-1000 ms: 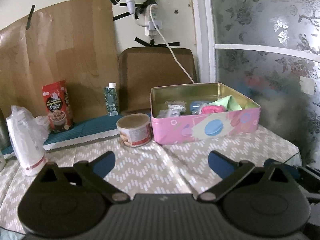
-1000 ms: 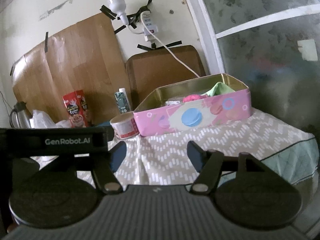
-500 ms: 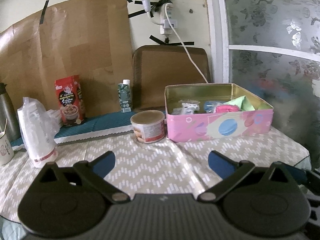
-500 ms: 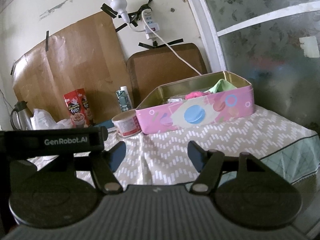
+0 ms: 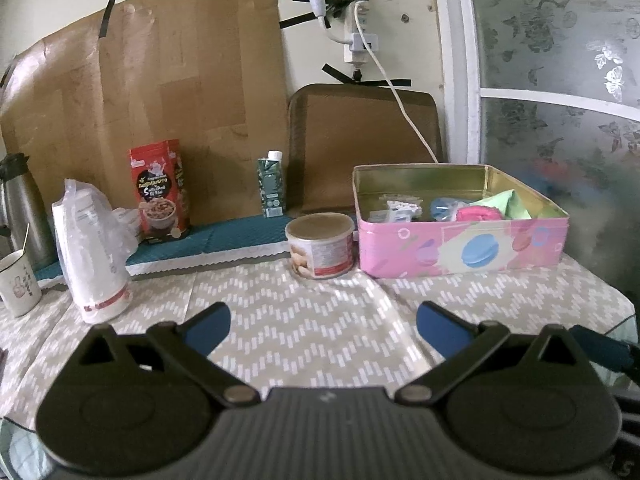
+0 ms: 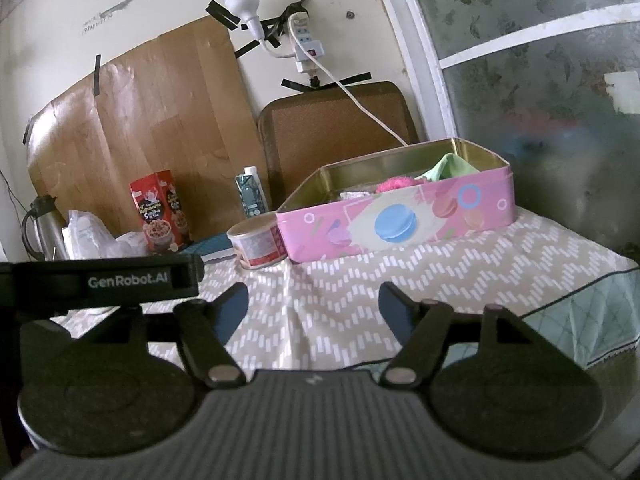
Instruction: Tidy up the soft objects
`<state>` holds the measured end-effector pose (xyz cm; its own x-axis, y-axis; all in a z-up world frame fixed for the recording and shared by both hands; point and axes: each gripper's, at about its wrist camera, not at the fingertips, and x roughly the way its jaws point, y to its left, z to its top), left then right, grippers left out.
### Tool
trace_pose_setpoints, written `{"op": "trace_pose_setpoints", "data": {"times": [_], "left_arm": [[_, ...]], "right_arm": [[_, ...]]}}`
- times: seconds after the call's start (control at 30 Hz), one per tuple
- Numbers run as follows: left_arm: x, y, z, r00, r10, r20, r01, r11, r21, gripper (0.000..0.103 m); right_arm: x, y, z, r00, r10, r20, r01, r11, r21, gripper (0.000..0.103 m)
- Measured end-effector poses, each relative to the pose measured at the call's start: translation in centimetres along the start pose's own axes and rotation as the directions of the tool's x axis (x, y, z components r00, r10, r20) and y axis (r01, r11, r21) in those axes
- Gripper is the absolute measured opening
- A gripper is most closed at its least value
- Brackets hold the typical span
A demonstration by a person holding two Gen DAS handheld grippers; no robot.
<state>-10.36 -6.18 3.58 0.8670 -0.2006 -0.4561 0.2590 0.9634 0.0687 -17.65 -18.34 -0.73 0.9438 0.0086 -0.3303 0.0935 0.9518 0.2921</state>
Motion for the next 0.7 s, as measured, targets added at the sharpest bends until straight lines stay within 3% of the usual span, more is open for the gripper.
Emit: {"op": "trace_pose_setpoints", "data": {"times": [0.37, 0.7], "left_arm": [[0.13, 0.18, -0.03, 1.0, 0.025, 0.001, -0.025, 1.0, 0.016, 0.103], [-0.64, -0.33, -0.25, 0.997, 0.004, 0.075, -0.009, 0.998, 0.07, 0.103]], "right_arm": [[0.23, 0.2, -0.1, 1.0, -0.004, -0.006, 0.004, 1.0, -0.007, 0.076], [0.66, -0.31, 0.02, 1.0, -0.009, -0.012, 0.009, 1.0, -0.008, 0.079]]}}
